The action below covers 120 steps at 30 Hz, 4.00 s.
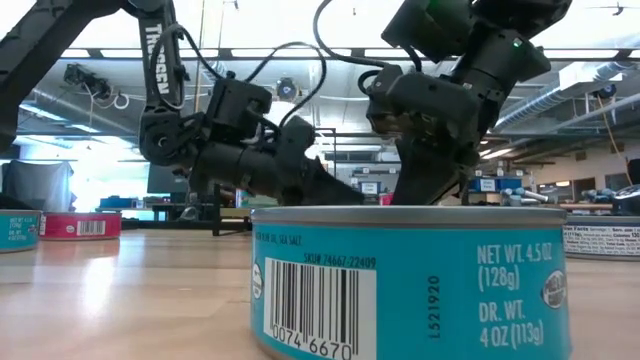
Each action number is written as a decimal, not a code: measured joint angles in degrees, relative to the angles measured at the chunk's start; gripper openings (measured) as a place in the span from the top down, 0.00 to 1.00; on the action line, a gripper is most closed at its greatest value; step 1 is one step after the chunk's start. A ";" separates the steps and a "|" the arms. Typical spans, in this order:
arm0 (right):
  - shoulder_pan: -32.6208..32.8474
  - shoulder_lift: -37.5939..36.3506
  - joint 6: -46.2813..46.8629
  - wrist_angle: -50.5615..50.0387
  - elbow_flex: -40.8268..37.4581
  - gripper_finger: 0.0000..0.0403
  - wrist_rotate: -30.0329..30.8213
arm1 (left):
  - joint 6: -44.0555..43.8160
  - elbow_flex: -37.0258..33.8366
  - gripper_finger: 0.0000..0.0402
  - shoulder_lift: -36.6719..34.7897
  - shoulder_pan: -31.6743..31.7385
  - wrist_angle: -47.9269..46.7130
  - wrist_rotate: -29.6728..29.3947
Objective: Stack canned seafood by type on shelf
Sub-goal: Move the middle right blue tuna can to the center of the table, then put the center blue tuna can on the shelf aligned with the other tuna can
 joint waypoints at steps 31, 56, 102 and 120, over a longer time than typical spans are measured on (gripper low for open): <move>-2.91 -0.45 -0.36 7.13 1.50 0.99 -1.40 | 6.12 0.20 0.99 -0.22 -2.57 -12.88 -0.62; -7.59 -0.55 2.55 3.97 5.70 0.99 0.16 | 5.46 0.13 0.99 -0.56 -4.28 -13.18 2.49; -7.87 7.79 -49.28 -46.82 33.53 0.30 -2.61 | -8.84 -16.00 0.99 -10.51 -2.69 0.41 1.31; -9.28 8.02 -50.28 -43.58 30.88 0.41 -5.74 | -9.02 -15.98 0.99 -10.51 -2.67 0.37 1.31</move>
